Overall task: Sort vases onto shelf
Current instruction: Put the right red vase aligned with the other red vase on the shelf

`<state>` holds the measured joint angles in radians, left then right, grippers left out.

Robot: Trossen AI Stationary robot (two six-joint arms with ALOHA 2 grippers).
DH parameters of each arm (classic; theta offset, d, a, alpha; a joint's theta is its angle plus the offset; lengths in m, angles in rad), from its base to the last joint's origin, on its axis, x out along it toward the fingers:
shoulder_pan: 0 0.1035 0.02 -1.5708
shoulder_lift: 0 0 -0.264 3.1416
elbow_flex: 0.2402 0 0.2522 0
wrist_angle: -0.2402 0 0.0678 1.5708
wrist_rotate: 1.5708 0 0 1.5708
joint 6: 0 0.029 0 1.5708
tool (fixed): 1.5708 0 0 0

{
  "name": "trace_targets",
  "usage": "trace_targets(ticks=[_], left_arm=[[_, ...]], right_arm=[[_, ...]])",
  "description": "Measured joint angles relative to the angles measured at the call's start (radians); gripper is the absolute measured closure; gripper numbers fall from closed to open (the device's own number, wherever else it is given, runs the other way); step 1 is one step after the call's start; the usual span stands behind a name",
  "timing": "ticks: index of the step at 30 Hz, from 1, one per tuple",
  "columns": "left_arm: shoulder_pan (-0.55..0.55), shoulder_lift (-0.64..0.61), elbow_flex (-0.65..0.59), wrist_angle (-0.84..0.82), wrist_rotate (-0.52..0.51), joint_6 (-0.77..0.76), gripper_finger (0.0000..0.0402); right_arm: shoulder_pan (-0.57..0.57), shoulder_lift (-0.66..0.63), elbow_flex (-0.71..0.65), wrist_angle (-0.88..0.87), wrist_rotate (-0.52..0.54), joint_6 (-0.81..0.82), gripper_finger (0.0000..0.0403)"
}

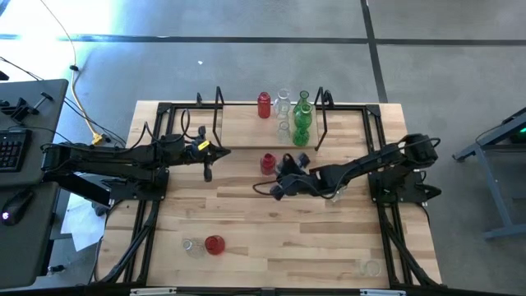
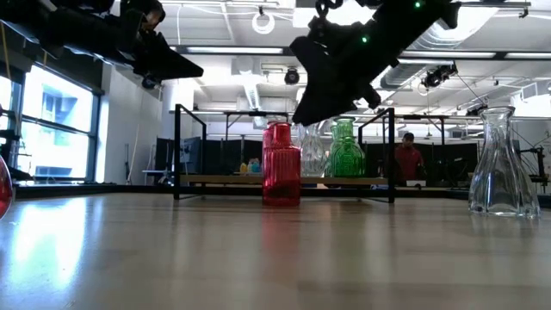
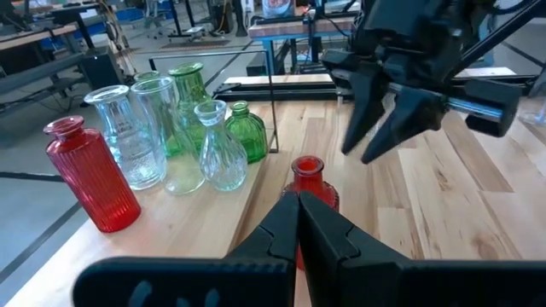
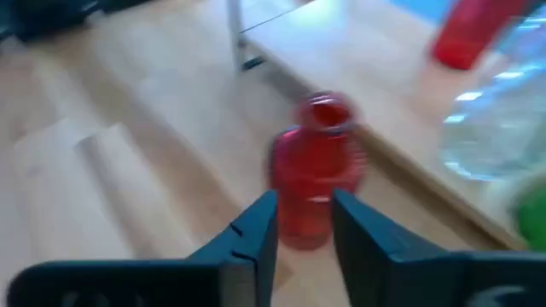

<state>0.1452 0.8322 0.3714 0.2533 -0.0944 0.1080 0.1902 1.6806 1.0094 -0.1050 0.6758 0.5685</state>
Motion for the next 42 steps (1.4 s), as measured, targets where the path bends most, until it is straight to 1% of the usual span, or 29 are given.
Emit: trace_targets(ticks=[3, 8, 10, 13, 19, 24, 32, 35, 37, 42], left_arm=[[0.0, 0.0, 0.0, 0.002, -0.002, 0.001, 0.0401], [0.002, 0.0, 0.0, 0.002, -0.003, 0.008, 0.0401], [0.003, 0.0, 0.0, 0.001, -0.003, 0.008, 0.0401], [0.003, 0.0, 0.0, 0.001, -0.003, 0.009, 0.0401], [0.004, 0.0, 0.0, -0.001, -0.003, 0.009, 0.0401], [0.004, 0.0, 0.0, -0.002, -0.003, 0.009, 0.0401], [0.004, 0.0, 0.0, -0.002, -0.003, 0.009, 0.0401], [0.004, 0.0, 0.0, -0.002, -0.003, 0.009, 0.0401], [0.004, 0.0, 0.0, -0.002, -0.003, 0.009, 0.0401], [0.004, 0.0, 0.0, -0.002, -0.003, 0.009, 0.0401]], right_arm=[[0.0, 0.0, -0.004, 0.014, 0.078, 0.056, 0.027], [0.0, 0.007, -0.004, 0.087, 0.102, 0.036, 0.0185], [-0.002, 0.023, -0.004, 0.097, 0.113, 0.034, 0.0165], [-0.008, 0.059, -0.004, 0.149, 0.131, 0.03, 0.0154], [-0.006, 0.126, -0.004, 0.282, 0.21, -0.001, 0.0153], [-0.006, 0.163, -0.004, 0.323, 0.265, 0.002, 0.0153], [-0.028, 0.208, -0.003, 0.386, 0.267, -0.009, 0.016], [-0.034, 0.222, -0.003, 0.409, 0.272, -0.009, 0.0179], [-0.034, 0.227, -0.003, 0.431, 0.283, -0.016, 0.0201], [-0.034, 0.228, -0.003, 0.473, 0.291, -0.054, 0.0283]])
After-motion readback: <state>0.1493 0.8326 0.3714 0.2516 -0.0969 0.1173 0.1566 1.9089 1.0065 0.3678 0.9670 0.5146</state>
